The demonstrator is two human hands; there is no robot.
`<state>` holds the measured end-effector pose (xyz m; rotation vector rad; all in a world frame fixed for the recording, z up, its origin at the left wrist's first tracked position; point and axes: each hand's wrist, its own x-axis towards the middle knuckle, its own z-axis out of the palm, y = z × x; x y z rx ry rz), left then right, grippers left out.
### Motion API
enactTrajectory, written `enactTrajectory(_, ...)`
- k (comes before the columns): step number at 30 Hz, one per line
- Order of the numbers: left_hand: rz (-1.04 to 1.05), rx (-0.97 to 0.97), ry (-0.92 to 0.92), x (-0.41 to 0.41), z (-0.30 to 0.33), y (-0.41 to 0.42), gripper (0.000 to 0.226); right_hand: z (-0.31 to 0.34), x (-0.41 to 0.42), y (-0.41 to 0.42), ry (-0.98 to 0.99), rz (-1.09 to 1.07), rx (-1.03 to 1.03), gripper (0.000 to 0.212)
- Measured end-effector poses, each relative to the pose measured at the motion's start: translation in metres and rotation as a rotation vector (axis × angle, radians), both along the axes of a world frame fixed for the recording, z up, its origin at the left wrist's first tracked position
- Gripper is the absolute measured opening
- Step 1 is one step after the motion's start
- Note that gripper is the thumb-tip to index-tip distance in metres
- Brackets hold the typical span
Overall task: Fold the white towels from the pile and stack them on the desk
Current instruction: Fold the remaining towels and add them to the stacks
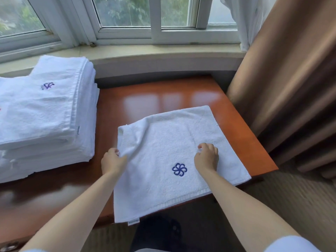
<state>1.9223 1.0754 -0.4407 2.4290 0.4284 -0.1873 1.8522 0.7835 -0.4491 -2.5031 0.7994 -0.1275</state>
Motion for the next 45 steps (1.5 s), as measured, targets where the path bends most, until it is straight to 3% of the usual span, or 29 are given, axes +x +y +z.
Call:
enactTrajectory(3, 0.002, 0.036, -0.037, 0.023, 0.0, -0.008, 0.042, 0.001, 0.018, 0.007, -0.006, 0.034, 0.007, 0.035)
enactTrajectory(9, 0.11, -0.155, 0.015, 0.068, 0.002, -0.024, 0.041, -0.003, 0.059, 0.033, -0.037, 0.192, 0.041, 0.034)
enactTrajectory(15, 0.118, -0.104, 0.049, 0.111, 0.006, -0.025, 0.037, -0.002, 0.097, 0.07, -0.062, 0.369, 0.098, 0.036)
enactTrajectory(17, 0.08, -0.006, 0.086, 0.118, 0.009, -0.022, 0.039, -0.002, 0.107, 0.079, -0.062, 0.422, 0.098, 0.037)
enactTrajectory(22, -0.144, 0.476, 0.068, 0.128, 0.016, -0.025, 0.05, -0.005, 0.124, 0.092, -0.021, 0.5, 0.065, 0.038)
enactTrajectory(26, -0.303, 0.621, 0.129, 0.137, 0.022, -0.025, 0.033, -0.009, 0.131, 0.096, -0.012, 0.497, 0.018, 0.035)
enactTrajectory(29, -0.136, 0.261, 0.252, 0.14, 0.028, -0.023, 0.024, -0.013, 0.129, 0.094, -0.031, 0.502, -0.051, 0.031)
enactTrajectory(31, 0.151, -0.153, 0.279, 0.145, 0.036, -0.016, 0.02, -0.014, 0.127, 0.093, -0.058, 0.52, -0.076, 0.029)
enactTrajectory(33, 0.376, -0.415, 0.27, 0.151, 0.041, -0.006, 0.032, -0.015, 0.125, 0.093, -0.083, 0.536, -0.085, 0.027)
enactTrajectory(38, 0.515, -0.541, 0.308, 0.152, 0.053, -0.003, 0.022, -0.017, 0.118, 0.092, -0.159, 0.534, -0.076, 0.023)
enactTrajectory(42, 0.569, -0.574, 0.223, 0.157, 0.054, -0.004, 0.037, -0.016, 0.118, 0.093, -0.22, 0.51, -0.079, 0.019)
enactTrajectory(45, 0.537, -0.64, 0.31, 0.159, 0.054, -0.004, 0.02, -0.017, 0.118, 0.093, -0.235, 0.508, -0.088, 0.018)
